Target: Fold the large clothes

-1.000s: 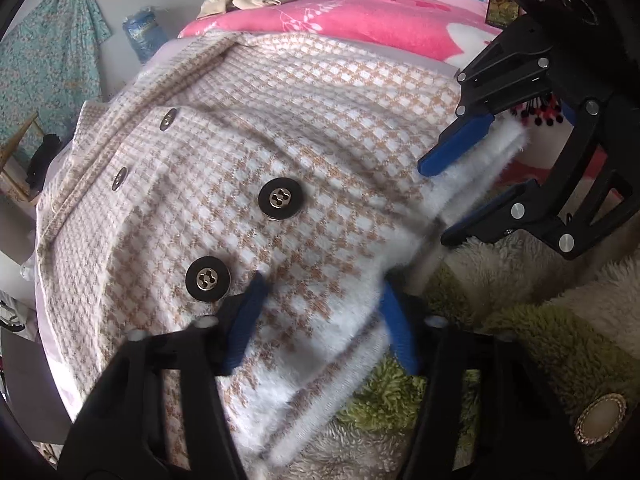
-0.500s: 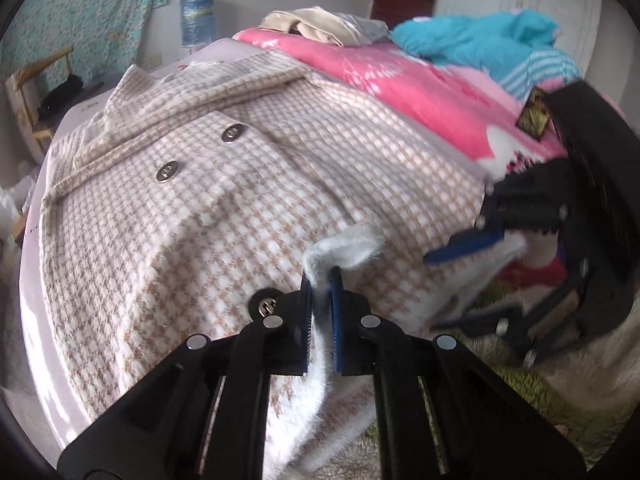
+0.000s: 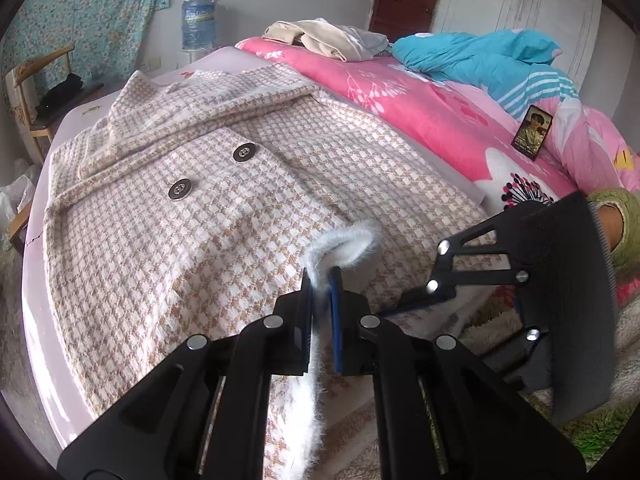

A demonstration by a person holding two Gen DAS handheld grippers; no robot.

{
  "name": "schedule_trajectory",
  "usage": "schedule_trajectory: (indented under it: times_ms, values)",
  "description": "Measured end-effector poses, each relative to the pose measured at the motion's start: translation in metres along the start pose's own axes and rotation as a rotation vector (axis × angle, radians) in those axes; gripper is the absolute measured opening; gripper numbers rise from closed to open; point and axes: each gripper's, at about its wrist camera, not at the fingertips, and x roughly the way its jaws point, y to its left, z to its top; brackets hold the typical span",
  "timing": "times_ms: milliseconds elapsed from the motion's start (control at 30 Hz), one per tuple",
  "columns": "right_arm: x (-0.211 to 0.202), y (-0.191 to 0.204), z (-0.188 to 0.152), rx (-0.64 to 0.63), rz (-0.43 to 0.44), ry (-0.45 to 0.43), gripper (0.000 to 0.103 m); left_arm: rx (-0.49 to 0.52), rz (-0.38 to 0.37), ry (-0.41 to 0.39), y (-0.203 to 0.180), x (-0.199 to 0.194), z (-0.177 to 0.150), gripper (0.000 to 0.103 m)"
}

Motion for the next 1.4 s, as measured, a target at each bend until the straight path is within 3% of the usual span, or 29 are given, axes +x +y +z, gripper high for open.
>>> schedule_trajectory:
  times_ms: [33,100,300,400,567,867,1000,1133,1200,1300,1400]
  values:
    - [0.002,-0.001,0.0,0.008,0.019,0.012,0.005,0.002,-0.002,-0.002,-0.001,0.0,-0.001,0.007]
    - [-0.004,0.0,0.002,0.025,0.03,-0.003,0.005,-0.001,-0.015,-0.009,-0.001,-0.003,-0.001,0.007]
    - [-0.041,-0.017,0.016,0.099,0.22,-0.112,0.004,-0.018,-0.104,-0.056,-0.004,-0.026,0.007,0.007]
    - [-0.029,-0.022,0.015,0.125,0.291,-0.093,0.004,0.006,-0.117,-0.051,-0.009,-0.024,0.007,0.007]
    - [-0.009,-0.013,0.002,0.118,0.294,-0.035,0.004,0.012,-0.158,0.032,-0.019,0.002,-0.007,0.007]
    - [-0.044,-0.033,-0.033,0.23,0.32,0.006,0.006,0.006,-0.219,0.122,-0.036,0.029,-0.03,0.008]
    - [-0.064,-0.07,-0.048,0.363,0.325,-0.035,0.006,-0.063,-0.252,0.149,-0.035,0.037,-0.04,0.01]
    - [-0.073,-0.098,-0.06,0.485,0.271,-0.079,0.021,-0.066,-0.249,0.162,-0.041,0.038,-0.046,0.014]
    - [-0.072,-0.107,-0.062,0.52,0.269,-0.094,0.023,-0.065,-0.275,0.156,-0.043,0.032,-0.046,0.021]
    - [-0.069,-0.102,-0.05,0.542,0.273,-0.121,0.024,-0.082,-0.328,0.154,-0.044,0.023,-0.048,0.025]
    - [-0.049,-0.098,-0.037,0.54,0.286,-0.147,0.024,-0.098,-0.336,0.16,-0.041,0.015,-0.052,0.027]
